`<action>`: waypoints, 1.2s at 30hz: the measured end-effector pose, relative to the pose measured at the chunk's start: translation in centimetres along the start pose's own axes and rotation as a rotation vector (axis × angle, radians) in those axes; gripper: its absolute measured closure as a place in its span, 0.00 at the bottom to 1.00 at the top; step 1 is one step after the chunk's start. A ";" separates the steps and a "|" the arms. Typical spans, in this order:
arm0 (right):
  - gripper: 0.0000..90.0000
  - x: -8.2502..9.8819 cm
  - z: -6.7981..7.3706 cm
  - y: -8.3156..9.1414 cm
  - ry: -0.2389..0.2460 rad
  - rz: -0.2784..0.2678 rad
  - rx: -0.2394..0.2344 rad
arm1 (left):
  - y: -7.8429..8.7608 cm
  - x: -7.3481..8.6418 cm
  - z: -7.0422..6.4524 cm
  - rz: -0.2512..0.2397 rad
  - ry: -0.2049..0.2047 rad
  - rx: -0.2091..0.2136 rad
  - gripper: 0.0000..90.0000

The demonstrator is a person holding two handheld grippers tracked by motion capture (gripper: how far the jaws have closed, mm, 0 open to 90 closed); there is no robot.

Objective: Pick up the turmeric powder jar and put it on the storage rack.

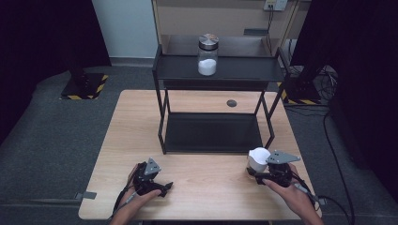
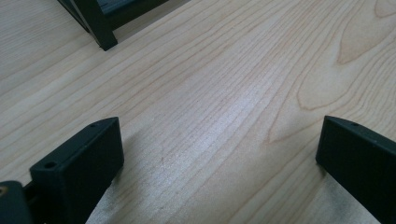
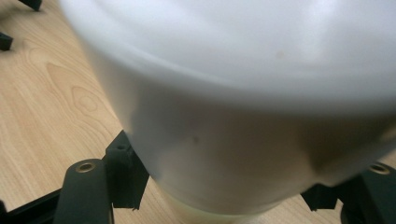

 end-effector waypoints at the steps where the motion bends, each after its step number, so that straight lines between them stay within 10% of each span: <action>1: 0.35 -0.2 -0.1 0.1 0.005 0.000 -0.006 | 0.0 0.0 0.0 0.000 0.000 0.000 0.00; 36: 0.35 -11.3 -5.5 2.0 0.108 -0.020 -0.189 | 0.0 0.0 0.1 0.000 -0.003 0.003 0.00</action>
Point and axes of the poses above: each handheld gripper's, and its own axes: y roughly backward along the jaws, x roughly out of its underside, z roughly to its left, the point moved 6 cm from there along -y, roughly forward along the jaws, and after that the axes turned 4 degrees about -y, right-handed, at the moved point
